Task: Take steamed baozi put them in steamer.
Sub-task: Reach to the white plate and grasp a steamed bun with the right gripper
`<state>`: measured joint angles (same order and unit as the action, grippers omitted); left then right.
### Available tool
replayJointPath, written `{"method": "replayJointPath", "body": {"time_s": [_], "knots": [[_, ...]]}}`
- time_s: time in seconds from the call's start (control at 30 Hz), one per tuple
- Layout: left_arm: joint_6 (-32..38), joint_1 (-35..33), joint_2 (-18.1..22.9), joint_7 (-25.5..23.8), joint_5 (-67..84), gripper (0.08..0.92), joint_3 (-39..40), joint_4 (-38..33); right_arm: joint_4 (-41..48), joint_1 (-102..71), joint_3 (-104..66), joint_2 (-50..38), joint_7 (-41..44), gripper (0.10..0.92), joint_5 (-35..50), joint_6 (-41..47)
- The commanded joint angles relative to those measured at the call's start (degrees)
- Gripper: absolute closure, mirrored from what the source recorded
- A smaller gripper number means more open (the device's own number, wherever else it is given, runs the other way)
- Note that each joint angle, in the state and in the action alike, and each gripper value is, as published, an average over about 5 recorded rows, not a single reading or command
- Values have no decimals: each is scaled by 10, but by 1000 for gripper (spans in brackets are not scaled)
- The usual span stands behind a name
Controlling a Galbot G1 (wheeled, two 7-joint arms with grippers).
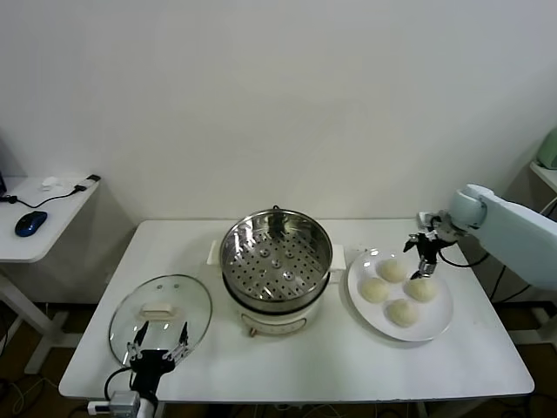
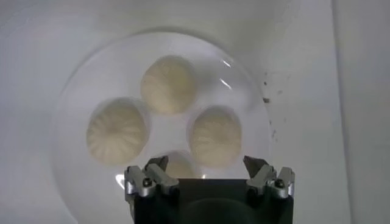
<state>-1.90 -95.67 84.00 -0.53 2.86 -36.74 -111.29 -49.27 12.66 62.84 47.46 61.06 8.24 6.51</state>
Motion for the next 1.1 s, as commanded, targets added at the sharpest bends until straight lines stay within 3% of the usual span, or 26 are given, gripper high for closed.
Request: {"method": "replayJointPath", "body": {"time_s": [0.03,0.6,0.73,0.9,1.1], "knots": [[7,-1,0,0,1,177,-1,7,88,-16,14,73,-9,203,-25,14],[15,-1,1,0,-1,177,1,16,154,-67,-66,108,-21,205,-43,-4],[14,-3,3,0,-2,177,1,13,145,-67,-70,103,-19,267,-51,-2],[12,-6,5,0,-6,177,2,7,93,-45,-62,78,-16,382,-40,5],[12,-10,6,1,-10,177,3,0,-30,100,46,35,-4,405,46,12]]}}
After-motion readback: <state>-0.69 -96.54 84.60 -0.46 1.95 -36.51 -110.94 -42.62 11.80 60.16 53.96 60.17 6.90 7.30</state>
